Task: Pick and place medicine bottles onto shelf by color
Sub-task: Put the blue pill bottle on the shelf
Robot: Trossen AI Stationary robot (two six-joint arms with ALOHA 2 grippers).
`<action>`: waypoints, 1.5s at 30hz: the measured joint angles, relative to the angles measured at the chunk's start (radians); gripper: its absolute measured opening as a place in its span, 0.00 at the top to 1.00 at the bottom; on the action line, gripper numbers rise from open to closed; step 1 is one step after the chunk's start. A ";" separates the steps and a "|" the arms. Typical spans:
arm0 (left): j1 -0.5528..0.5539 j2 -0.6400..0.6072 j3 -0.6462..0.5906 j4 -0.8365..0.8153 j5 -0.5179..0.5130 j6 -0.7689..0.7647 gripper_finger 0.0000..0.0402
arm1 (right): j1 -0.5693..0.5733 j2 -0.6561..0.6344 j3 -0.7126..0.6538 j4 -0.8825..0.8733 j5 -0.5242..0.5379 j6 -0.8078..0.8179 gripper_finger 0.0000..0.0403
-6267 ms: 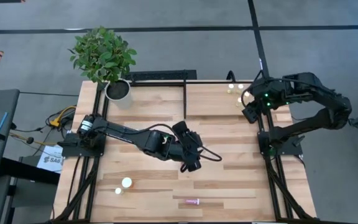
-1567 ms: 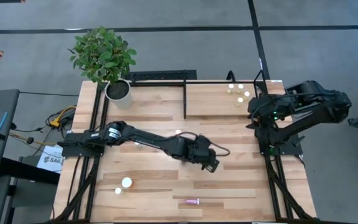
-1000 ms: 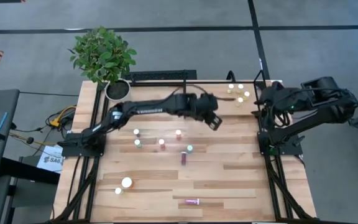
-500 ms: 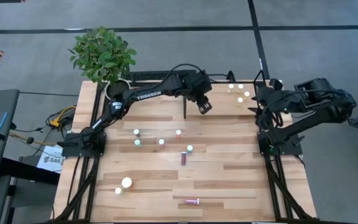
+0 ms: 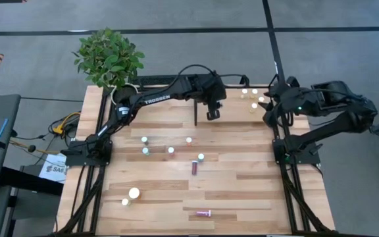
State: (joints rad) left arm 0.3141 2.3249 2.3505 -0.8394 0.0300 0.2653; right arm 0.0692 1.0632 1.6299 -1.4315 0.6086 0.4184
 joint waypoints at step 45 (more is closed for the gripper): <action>-0.235 0.217 0.000 -0.151 -0.088 -0.356 0.74 | -0.036 -0.012 -0.122 -0.139 -0.140 0.097 0.46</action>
State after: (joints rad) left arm 0.0795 2.5416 2.3508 -0.9907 -0.0578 -0.0910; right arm 0.0334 1.0515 1.5078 -1.5707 0.4691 0.5156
